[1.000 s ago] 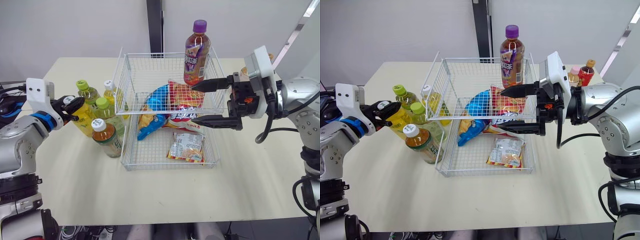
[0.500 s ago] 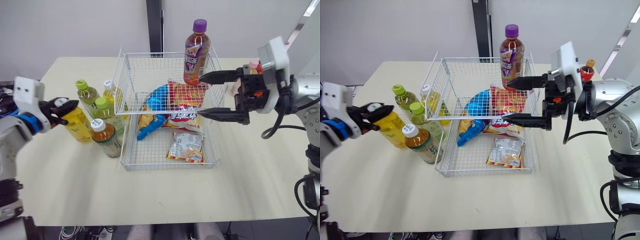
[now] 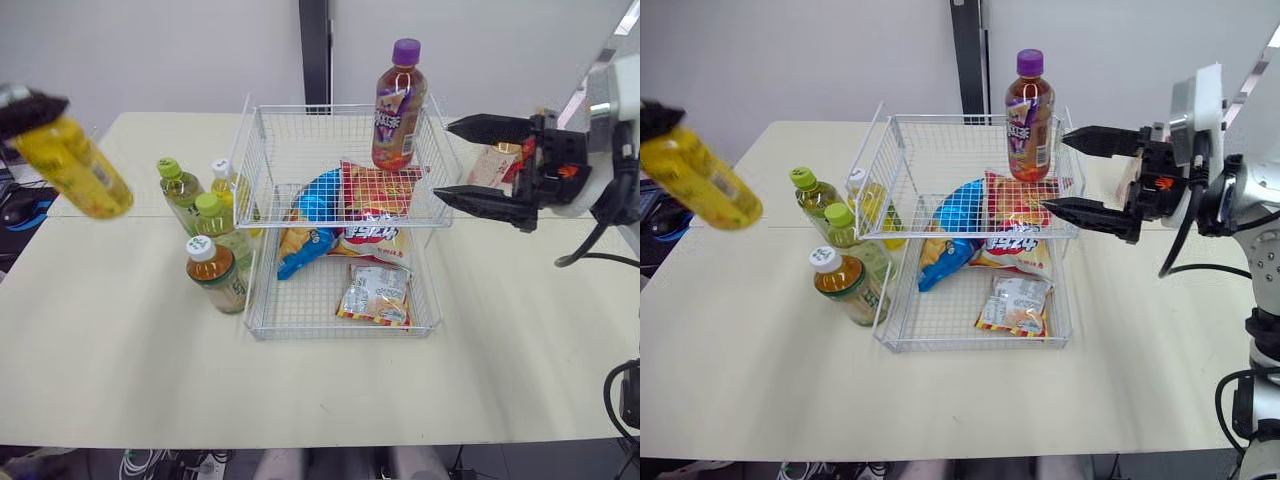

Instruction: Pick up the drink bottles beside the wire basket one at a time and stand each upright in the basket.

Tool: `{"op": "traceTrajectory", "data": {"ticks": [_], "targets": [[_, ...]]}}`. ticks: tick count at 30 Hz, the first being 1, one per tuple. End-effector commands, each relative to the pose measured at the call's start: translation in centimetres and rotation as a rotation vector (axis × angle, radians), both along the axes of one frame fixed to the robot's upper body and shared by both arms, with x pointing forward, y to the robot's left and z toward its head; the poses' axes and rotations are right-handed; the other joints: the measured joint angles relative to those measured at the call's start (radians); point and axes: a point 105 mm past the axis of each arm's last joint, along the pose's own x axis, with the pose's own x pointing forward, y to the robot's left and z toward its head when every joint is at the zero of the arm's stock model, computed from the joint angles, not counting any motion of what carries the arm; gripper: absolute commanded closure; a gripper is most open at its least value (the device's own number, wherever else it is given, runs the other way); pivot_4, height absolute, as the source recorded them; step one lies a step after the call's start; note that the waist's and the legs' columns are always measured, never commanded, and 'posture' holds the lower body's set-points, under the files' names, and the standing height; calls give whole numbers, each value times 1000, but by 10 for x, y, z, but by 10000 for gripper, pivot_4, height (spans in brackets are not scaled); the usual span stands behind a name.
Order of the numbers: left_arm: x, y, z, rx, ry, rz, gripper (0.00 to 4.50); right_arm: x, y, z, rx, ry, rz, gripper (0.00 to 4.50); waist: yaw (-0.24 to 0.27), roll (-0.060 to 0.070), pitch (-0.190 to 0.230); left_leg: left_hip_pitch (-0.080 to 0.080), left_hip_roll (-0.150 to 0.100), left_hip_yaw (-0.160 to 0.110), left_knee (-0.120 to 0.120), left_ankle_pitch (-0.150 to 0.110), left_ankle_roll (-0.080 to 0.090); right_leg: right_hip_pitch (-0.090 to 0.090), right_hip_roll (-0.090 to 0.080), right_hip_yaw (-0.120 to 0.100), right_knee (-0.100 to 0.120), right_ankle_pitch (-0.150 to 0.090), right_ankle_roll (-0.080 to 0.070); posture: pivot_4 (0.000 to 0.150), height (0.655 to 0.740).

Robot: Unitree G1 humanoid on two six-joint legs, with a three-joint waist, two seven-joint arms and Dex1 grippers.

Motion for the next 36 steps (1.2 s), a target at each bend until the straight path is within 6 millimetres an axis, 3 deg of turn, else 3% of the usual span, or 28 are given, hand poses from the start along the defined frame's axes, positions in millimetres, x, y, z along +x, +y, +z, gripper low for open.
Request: {"op": "traceTrajectory", "data": {"ticks": [1, 5, 10, 14, 25, 31, 36], "targets": [[-4, -6, 29, 33, -73, -36, 31118, -11, -4, 11, 13, -59, -5, 0, -2, 0, 0, 0, 0, 1, 0, 0, 0, 0, 0, 0, 0, 0, 0, 1500, 7400], [6, -17, 52, 40, -114, -80, 31118, -13, -4, 8, 16, -58, -14, 0, -5, 0, 0, 0, 2, 4, 0, 0, 0, 0, 3, 1, 1, 0, 0, 1500, 7400], [23, -50, 90, 12, -172, -190, 31118, -15, -7, 5, 22, -58, -48, 0, -4, -3, 2, -2, 2, 4, 2, 0, 0, -1, 5, 1, 0, 1, 1, 1500, 7400], [38, -84, 105, -23, -186, -285, 31118, -16, -10, 2, 31, -50, -78, 0, -5, -3, 3, -2, 2, 4, 2, 0, 0, -1, 4, 1, 0, 0, 2, 1500, 7400], [67, -191, 103, -2, -151, -572, 31118, -17, -12, 2, 79, -50, -149, 0, -9, -4, 4, -7, 2, 5, 3, 0, 0, -7, 3, 2, 2, 0, 2, 1500, 7400], [86, -230, 79, -11, -107, -632, 31118, -17, -11, -3, 86, -43, -174, 0, -13, -4, 4, -8, 2, 7, 3, 0, 0, -9, 2, 3, 3, 0, 2, 1500, 7400], [99, -245, 58, 11, -73, -633, 31118, -21, -11, -5, 89, -33, -182, 0, -16, -4, 4, -8, 2, 9, 3, 0, 0, -11, 2, 5, 4, 0, 2, 1500, 7400]]}}
